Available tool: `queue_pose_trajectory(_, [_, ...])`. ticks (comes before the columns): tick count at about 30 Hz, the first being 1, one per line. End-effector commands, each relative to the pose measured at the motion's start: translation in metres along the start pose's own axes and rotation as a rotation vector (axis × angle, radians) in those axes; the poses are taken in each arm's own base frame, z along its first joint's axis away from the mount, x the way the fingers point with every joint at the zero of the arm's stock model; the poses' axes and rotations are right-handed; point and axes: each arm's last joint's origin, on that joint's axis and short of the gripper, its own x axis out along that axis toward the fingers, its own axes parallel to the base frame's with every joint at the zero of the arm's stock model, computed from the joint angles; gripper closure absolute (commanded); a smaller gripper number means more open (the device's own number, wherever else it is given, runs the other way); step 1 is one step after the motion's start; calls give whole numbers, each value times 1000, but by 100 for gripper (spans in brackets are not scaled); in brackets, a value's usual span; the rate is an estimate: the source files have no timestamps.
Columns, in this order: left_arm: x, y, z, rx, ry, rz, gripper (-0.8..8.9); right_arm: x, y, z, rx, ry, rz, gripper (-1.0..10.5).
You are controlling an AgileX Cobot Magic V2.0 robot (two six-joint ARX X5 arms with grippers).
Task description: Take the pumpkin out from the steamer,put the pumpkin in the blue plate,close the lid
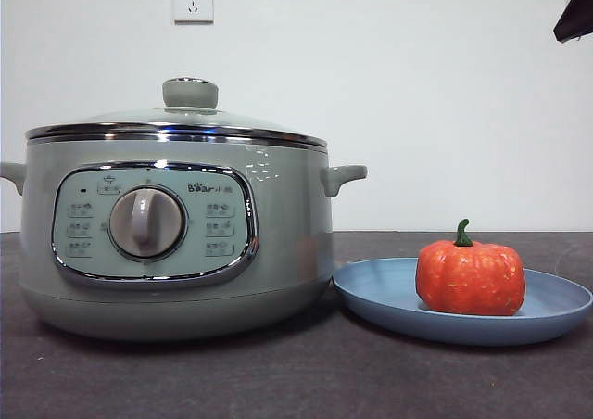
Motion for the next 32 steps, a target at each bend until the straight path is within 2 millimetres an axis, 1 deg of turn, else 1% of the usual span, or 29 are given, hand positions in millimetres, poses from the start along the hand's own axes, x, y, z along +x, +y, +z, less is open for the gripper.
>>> queue_pose_trajectory(1, [1,0,-5,0,12,-1,817,1,0,-2,0,6,-3,945])
queue_pose_trajectory(14, [1,0,-5,0,13,-1,817,1,0,-3,-1,7,-3,945])
queue_pose_trajectory(15, [1,0,-5,0,12,-1,817,1,0,-2,-21,5,-3,946])
queue_pose_trajectory(17, [1,0,-5,0,12,-1,817,-2,0,-2,-50,-4,8,945])
queue_pose_trajectory(20, [1,0,-5,0,12,-1,817,-10,-6,-3,-74,-45,-22,945])
queue_pose_trajectory(22, [1,0,-5,0,12,-1,817,-12,-12,-10,-75,-69,-28,945])
queue_pose_trajectory(24, [1,0,-5,0,12,-1,817,-13,-19,-23,-59,-97,-20,946])
queue_pose_trajectory(27, [1,0,-5,0,12,-1,817,-12,-28,-54,-36,-148,-22,945])
queue_pose_trajectory(30, [1,0,-5,0,12,-1,817,-10,-34,-87,-12,-172,-74,945])
queue_pose_trajectory(32, [1,0,-5,0,12,-1,817,-8,-35,-101,2,-176,-92,945])
